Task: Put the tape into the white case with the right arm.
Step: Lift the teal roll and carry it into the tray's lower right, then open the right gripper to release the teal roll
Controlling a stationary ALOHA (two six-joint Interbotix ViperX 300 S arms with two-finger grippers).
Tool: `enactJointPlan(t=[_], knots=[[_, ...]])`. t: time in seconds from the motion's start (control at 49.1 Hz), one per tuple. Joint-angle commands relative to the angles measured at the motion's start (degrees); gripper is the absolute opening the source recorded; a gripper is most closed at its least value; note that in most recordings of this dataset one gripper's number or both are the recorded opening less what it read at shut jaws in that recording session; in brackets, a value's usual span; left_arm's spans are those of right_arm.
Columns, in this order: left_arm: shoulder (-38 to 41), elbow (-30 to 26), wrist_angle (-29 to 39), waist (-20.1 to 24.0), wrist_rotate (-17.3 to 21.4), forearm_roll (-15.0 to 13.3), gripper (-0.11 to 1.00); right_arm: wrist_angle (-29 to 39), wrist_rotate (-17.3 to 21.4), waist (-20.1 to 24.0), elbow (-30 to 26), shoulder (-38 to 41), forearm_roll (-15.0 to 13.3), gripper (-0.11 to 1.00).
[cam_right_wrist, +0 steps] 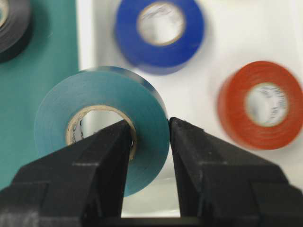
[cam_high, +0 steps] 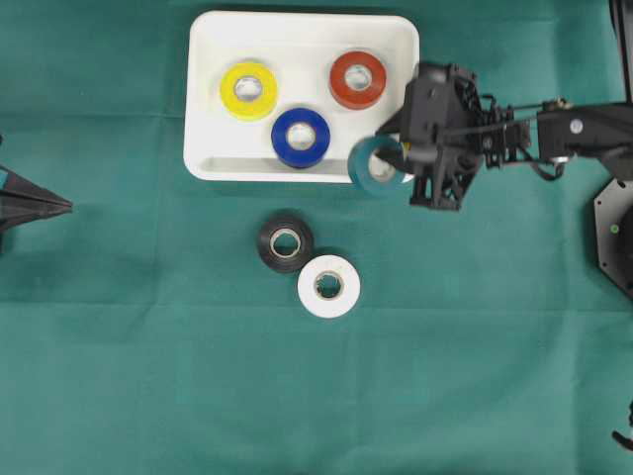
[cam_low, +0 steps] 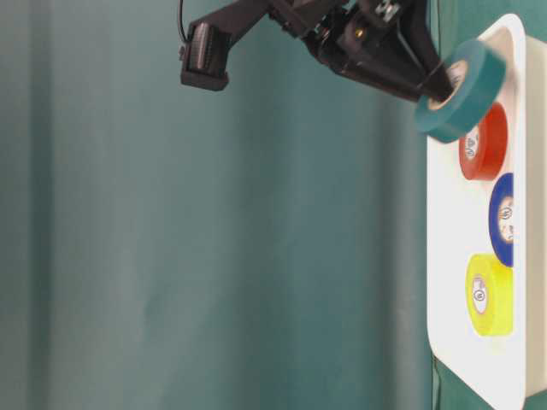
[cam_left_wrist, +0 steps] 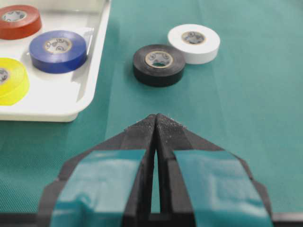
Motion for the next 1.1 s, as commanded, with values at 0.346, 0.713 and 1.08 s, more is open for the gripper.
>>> enactJointPlan(t=[0.346,0.713,1.08], knots=[[0.5,-0.7,-0.3,0.2,0.0,-0.1,0.0,-2.3,0.1,-4.9,-1.5,2.6,-0.1,0.0],[0.5,-0.7,-0.3,0.2,0.0,-0.1,0.0,-2.5,0.2,-5.0,-1.3,2.8,-0.1,0.0],[0.5,-0.7,-0.3,0.2,0.0,-0.1,0.0,-2.2,0.2,-4.9,-0.1,2.2,-0.1,0.58]])
